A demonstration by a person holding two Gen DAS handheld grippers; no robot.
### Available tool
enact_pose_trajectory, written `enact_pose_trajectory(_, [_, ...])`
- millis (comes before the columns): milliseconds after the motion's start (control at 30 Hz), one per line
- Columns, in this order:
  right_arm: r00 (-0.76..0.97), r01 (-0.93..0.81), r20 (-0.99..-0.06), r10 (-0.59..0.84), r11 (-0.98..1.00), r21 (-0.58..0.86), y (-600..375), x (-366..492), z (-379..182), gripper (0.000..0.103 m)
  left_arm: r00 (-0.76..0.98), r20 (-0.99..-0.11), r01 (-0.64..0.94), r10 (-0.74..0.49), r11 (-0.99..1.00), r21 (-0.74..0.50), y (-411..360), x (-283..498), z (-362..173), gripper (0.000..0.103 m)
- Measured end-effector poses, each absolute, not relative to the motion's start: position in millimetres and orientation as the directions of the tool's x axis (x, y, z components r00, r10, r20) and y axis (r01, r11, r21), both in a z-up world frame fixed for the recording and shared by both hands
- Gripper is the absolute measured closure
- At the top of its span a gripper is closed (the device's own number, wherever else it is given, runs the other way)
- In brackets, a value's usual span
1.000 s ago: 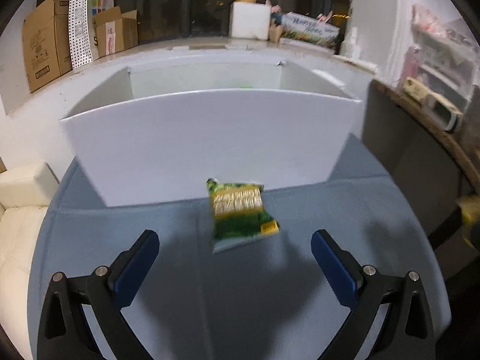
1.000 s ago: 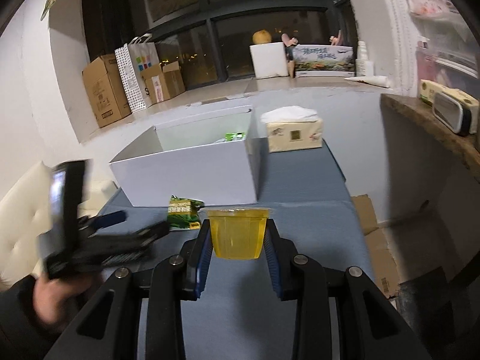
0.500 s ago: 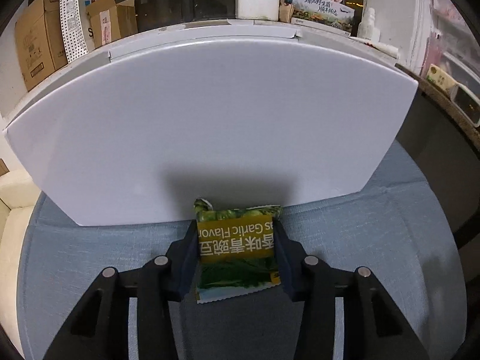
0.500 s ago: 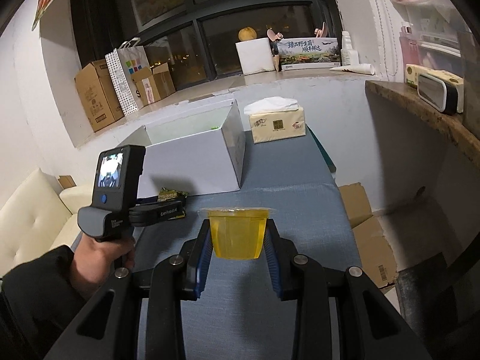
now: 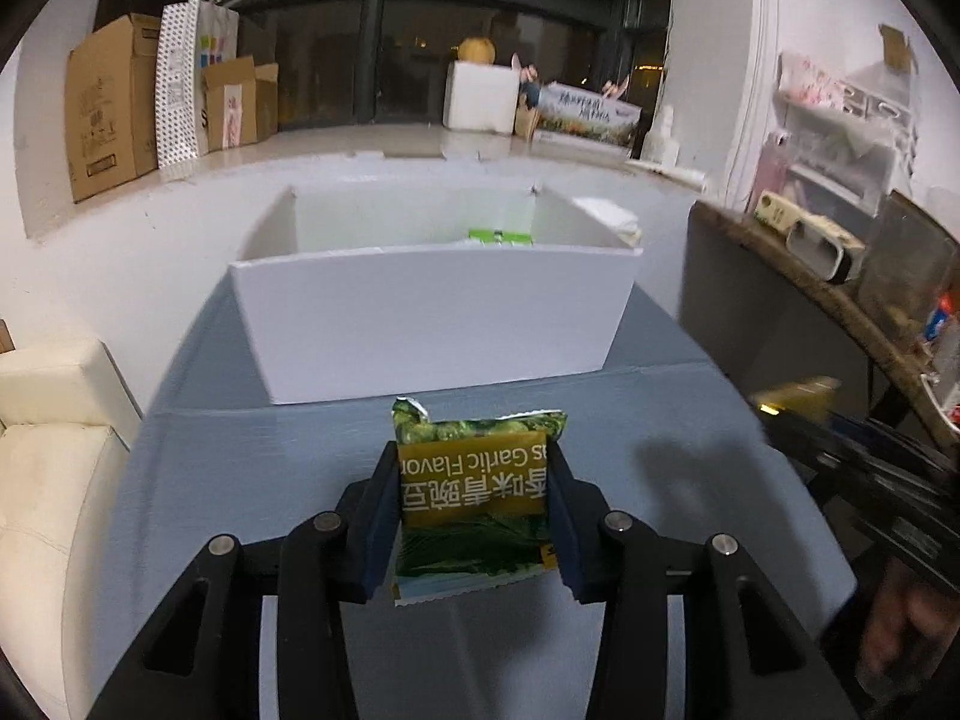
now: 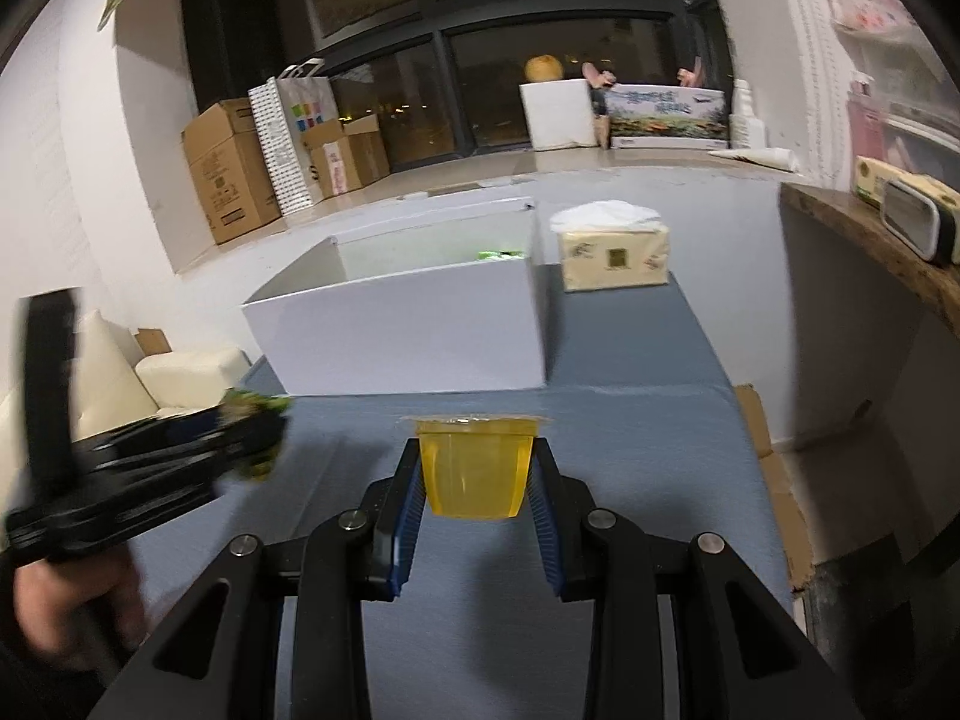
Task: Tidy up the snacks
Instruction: 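Lower the snack pack and yellow cup into the white box, opening both grippers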
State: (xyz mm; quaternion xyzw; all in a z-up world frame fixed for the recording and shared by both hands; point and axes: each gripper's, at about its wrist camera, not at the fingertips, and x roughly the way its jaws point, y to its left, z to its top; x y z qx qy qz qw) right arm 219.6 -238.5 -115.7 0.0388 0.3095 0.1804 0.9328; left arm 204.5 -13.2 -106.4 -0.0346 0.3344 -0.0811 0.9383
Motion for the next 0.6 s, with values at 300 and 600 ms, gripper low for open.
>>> enact_pose_trajectory(300, [0.745, -0.381, -0.532, 0.402, 0.912, 0.155, -194.0, 270.8, -89.2, 0.067, 0.814, -0.559, 0.091, -0.157, 0.985, -0.145, 35.1, 246.3, -70.8, 0.055])
enact_pose_trajectory(600, [0.716, -0.388, -0.569, 0.405, 0.908, 0.158, -154.0, 389.8, -68.9, 0.067, 0.801, -0.585, 0.077, -0.13, 0.99, -0.115, 48.6, 380.2, -53.4, 0.055])
